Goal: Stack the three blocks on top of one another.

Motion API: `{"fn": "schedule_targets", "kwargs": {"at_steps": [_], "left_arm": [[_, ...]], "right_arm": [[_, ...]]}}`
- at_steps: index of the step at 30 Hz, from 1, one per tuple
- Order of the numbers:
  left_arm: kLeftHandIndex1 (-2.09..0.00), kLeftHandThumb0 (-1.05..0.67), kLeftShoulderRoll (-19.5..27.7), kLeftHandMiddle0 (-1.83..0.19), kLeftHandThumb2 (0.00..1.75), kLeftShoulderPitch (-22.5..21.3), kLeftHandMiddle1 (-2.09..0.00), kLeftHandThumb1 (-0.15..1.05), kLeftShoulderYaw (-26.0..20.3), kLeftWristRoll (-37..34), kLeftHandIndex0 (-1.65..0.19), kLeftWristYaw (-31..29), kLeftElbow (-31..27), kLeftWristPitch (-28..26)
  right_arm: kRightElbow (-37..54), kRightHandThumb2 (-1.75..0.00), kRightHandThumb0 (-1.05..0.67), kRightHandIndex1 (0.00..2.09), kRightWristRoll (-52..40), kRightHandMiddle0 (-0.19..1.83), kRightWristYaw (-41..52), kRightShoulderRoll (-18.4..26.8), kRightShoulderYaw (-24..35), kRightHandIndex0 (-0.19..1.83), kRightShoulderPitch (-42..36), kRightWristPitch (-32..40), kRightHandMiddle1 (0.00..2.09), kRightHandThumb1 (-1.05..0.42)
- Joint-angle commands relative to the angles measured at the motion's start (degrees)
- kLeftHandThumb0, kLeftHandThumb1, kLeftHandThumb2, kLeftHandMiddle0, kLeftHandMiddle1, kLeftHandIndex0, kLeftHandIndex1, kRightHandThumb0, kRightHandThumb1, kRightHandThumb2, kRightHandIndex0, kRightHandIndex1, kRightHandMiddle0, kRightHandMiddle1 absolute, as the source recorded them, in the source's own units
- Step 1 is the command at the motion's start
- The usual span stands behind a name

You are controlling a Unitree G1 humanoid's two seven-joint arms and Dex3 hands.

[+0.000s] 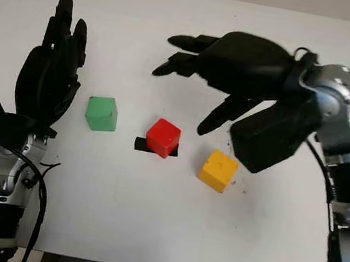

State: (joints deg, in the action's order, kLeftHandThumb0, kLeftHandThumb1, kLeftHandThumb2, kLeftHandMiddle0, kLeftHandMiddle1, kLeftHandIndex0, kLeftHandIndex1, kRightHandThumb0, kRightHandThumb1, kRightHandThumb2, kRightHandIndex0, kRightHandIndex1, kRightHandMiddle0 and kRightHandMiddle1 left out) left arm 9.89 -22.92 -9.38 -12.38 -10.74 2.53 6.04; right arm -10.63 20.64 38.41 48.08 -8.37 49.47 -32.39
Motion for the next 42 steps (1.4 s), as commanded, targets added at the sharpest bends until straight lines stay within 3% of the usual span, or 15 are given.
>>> {"fn": "schedule_targets", "kwargs": {"at_steps": [1,8,18,26,42], "left_arm": [[0.0,-0.81,0.0,0.19,0.55,-0.1,0.0,1.05,0.1,0.3,0.19,-0.1,-0.1,0.5],[0.0,-0.8,0.4,0.19,0.56,-0.1,0.0,1.05,-0.1,0.4,0.19,-0.6,0.1,0.9],[0.0,-0.8,1.3,0.19,0.56,-0.2,0.0,1.05,-0.8,-0.3,0.19,-1.7,0.2,0.6],[0.0,-0.82,2.5,0.19,0.56,-0.1,0.0,1.05,-1.3,-0.7,0.19,-2.6,-0.1,0.3],[0.0,-0.81,2.9,0.19,0.55,0.4,0.0,1.05,-1.9,-1.4,0.19,-3.6,-0.1,0.6]], "right_arm": [[2.6,-0.06,-0.69,0.06,-2.3,0.24,0.3,2.3,3.0,0.07,-2.4,1.4,0.37,-0.9],[10.3,-0.06,-0.63,0.06,-7.8,0.34,1.7,9.1,12.9,0.09,-13.5,6.7,0.29,-0.91],[17.7,-0.06,-0.6,0.05,-10.2,0.39,1.9,12.3,19.9,0.09,-22.8,8.9,0.18,-0.92],[22.3,-0.06,-0.56,0.04,-11.4,0.39,3.2,12.6,21.6,0.06,-27.3,11.3,0.13,-0.94],[22.9,-0.06,-0.54,0.05,-7.2,0.4,1.3,12.1,19.3,0.04,-30.9,1.1,0.1,-0.97]]}}
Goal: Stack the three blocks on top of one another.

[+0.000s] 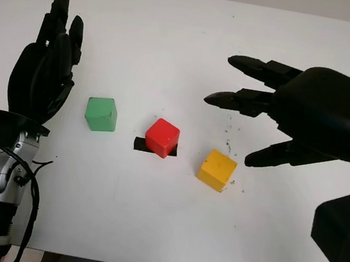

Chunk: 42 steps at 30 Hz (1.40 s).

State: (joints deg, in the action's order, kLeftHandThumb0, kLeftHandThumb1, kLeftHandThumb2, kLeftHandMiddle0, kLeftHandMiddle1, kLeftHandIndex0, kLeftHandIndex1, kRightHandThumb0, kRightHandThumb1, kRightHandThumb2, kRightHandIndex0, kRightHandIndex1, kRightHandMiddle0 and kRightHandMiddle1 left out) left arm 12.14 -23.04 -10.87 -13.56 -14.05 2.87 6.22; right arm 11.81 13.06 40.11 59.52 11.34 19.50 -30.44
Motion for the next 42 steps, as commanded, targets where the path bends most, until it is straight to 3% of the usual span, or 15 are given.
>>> {"fn": "schedule_targets", "kwargs": {"at_steps": [1,21,42], "left_arm": [[0.0,-0.81,0.7,0.19,0.55,0.5,0.0,1.05,-0.5,-0.4,0.19,-0.5,-0.4,0.3],[0.0,-0.81,1.1,0.19,0.54,0.2,0.0,1.05,-0.3,-0.6,0.19,-0.9,-0.9,-0.8],[0.0,-0.81,1.1,0.19,0.54,0.5,0.0,1.05,-0.3,-0.3,0.19,-0.7,-1.4,-1.0]], "right_arm": [[0.8,-0.06,-0.55,0.05,0.8,0.39,-0.1,0.9,-0.7,0.03,-1.2,-0.8,0.09,-0.97],[1.2,-0.05,-0.61,0.04,4.1,0.38,1.4,2.2,-2.4,0.0,-4.7,-3.9,0.08,-0.95],[-7.2,-0.05,-0.52,0.08,10.6,0.44,-7.1,-0.4,-8.8,0.04,-2.1,-10.9,0.1,-0.93]]}}
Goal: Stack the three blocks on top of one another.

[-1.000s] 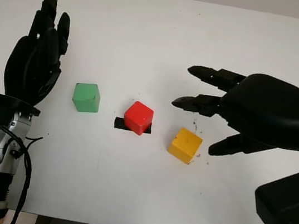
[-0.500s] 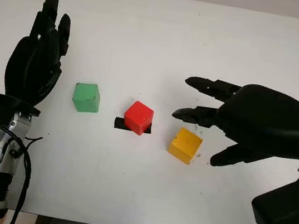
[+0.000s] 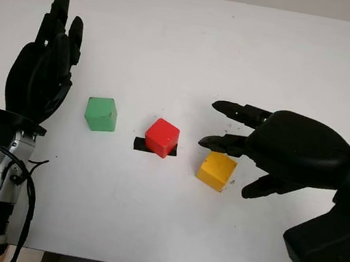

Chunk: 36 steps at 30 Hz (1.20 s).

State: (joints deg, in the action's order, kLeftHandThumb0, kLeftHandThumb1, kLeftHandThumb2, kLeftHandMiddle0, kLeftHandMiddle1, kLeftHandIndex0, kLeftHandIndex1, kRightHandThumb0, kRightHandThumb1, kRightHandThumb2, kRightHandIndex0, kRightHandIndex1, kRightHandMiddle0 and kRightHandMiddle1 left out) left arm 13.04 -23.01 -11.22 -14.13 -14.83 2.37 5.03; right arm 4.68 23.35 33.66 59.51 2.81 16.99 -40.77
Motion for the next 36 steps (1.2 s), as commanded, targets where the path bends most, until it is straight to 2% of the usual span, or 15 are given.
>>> {"fn": "schedule_targets", "kwargs": {"at_steps": [1,15,27,32,36], "left_arm": [[0.0,-0.8,0.2,0.19,0.55,0.5,0.0,1.05,0.1,0.2,0.19,0.1,-0.9,0.3],[0.0,-0.81,0.3,0.19,0.56,0.9,0.0,1.05,0.3,0.5,0.19,-0.1,-1.1,0.3],[0.0,-0.81,0.3,0.19,0.55,0.4,0.0,1.05,0.2,0.7,0.19,0.3,-1.0,-0.1],[0.0,-0.81,0.5,0.19,0.54,0.2,0.0,1.05,-0.1,0.1,0.19,-0.1,-0.9,-0.4],[0.0,-0.81,0.5,0.19,0.54,0.2,0.0,1.05,-0.1,0.1,0.19,-0.1,-1.2,-0.6]], "right_arm": [[-0.5,-0.05,-0.52,0.08,0.4,0.45,-1.1,-0.6,-0.5,0.05,0.5,-0.9,0.11,-0.93],[-4.9,-0.05,-0.49,0.09,1.1,0.53,-4.4,-3.6,-4.4,0.13,4.3,-3.2,0.17,-0.92],[-7.5,-0.06,-0.45,0.09,1.0,0.62,-5.2,-4.9,-6.4,0.18,6.3,-4.2,0.33,-0.92],[-7.5,-0.05,-0.45,0.07,2.0,0.49,-4.9,-4.8,-7.1,0.2,7.1,-4.0,0.66,-0.93],[-7.6,-0.05,-0.44,0.08,2.5,0.5,-4.8,-4.6,-7.4,0.22,7.5,-3.9,0.75,-0.91]]}}
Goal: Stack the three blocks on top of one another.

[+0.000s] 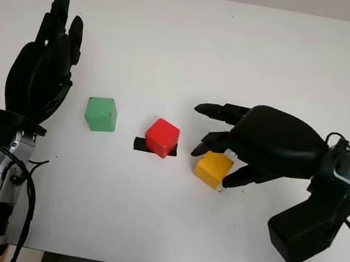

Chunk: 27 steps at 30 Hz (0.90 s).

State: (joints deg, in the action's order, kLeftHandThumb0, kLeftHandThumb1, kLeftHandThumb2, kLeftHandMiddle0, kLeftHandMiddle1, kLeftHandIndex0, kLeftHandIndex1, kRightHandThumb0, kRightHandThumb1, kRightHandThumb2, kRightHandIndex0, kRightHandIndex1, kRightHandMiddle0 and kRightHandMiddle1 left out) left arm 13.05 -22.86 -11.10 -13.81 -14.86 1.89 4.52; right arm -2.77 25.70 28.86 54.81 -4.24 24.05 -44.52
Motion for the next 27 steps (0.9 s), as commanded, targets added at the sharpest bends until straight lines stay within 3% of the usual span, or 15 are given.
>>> {"fn": "schedule_targets", "kwargs": {"at_steps": [1,9,15,21,27], "left_arm": [[0.0,-0.81,0.4,0.19,0.53,0.0,0.0,1.05,-0.3,-0.2,0.19,0.1,-0.7,-0.1],[0.0,-0.81,0.4,0.19,0.52,-0.1,0.0,1.05,-0.3,-0.3,0.19,0.3,-0.8,-0.5],[0.0,-0.82,0.5,0.19,0.52,-0.4,0.0,1.05,-0.2,-0.1,0.19,0.3,-0.8,-0.5],[0.0,-0.82,0.4,0.19,0.52,-0.4,0.0,1.05,-0.1,0.1,0.19,0.3,-0.5,-0.3],[0.0,-0.82,0.4,0.19,0.53,-0.4,0.0,1.05,0.0,0.1,0.19,0.2,-0.4,-0.3]], "right_arm": [[-0.1,-0.05,-0.44,0.08,0.3,0.51,0.2,0.2,-0.4,0.23,0.5,0.0,0.76,-0.91],[-1.0,-0.05,-0.39,0.1,0.6,0.62,-0.9,-0.7,-0.5,0.31,0.5,-0.8,0.84,-0.91],[-1.6,-0.05,-0.41,0.11,2.2,0.7,-3.0,-0.9,-0.3,0.39,1.8,-1.5,1.08,-0.86],[-1.2,-0.06,-0.37,0.09,-3.7,0.56,0.3,-2.0,0.0,0.41,4.1,4.2,1.26,-0.89],[0.0,-0.06,-0.36,0.09,-7.4,0.51,3.7,-2.9,0.3,0.41,8.8,9.8,1.28,-0.91]]}}
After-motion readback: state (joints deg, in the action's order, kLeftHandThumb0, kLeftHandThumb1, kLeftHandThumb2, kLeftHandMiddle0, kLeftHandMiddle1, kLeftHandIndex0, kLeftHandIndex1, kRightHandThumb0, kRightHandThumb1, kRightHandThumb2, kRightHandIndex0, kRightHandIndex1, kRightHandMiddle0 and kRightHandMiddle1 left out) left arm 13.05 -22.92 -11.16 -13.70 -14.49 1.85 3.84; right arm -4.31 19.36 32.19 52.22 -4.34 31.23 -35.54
